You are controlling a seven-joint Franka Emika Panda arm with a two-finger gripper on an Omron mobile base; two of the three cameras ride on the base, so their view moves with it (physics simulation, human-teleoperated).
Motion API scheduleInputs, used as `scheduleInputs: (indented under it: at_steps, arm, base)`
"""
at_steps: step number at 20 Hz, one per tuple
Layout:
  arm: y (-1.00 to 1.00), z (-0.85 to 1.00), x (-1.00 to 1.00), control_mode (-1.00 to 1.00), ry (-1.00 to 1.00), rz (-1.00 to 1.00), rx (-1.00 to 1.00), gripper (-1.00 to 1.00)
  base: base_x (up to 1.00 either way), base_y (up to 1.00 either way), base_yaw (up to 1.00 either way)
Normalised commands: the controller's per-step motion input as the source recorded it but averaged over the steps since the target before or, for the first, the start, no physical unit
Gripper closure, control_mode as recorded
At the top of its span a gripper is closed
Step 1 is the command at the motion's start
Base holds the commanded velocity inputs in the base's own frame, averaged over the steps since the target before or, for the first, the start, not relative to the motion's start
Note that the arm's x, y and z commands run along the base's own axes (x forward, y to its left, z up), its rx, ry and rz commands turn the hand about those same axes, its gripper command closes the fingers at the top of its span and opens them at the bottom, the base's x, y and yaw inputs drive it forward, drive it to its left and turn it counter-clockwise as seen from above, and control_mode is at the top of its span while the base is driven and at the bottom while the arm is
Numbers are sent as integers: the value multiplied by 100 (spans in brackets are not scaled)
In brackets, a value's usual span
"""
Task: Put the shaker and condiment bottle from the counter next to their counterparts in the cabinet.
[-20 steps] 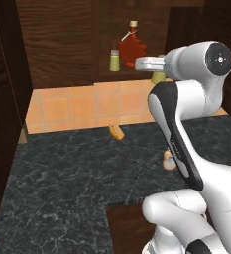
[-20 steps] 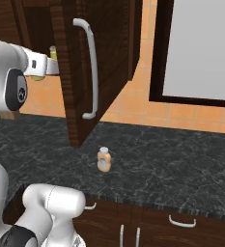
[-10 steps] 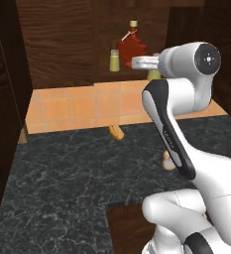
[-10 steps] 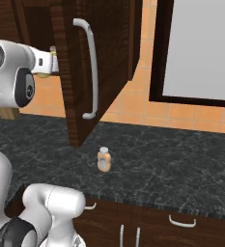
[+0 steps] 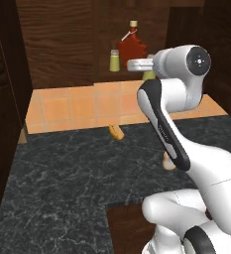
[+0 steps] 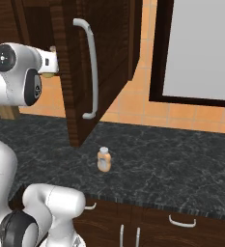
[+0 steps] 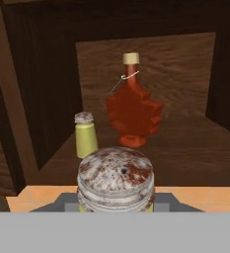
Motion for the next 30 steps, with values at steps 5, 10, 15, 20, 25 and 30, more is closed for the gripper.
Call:
scheduleInputs:
  at_steps: [5,10,15,20,25,30]
  arm:
    - [12,-1,40,-100,0,12,-2,100]
    - [7,-8,35,-100,0,6,-7,100]
    - [29,-9,23,-100,0,0,-10,100]
    - [8,0,32,-100,0,0,-2,100]
    - [0,-4,36,-100,0,0,0,100]
    - [0,-14,33,-100,0,0,0,100]
  base:
    - [0,0,0]
    - [0,0,0]
    - [0,0,0]
    - [0,0,0]
    - [0,0,0]
    - [0,0,0]
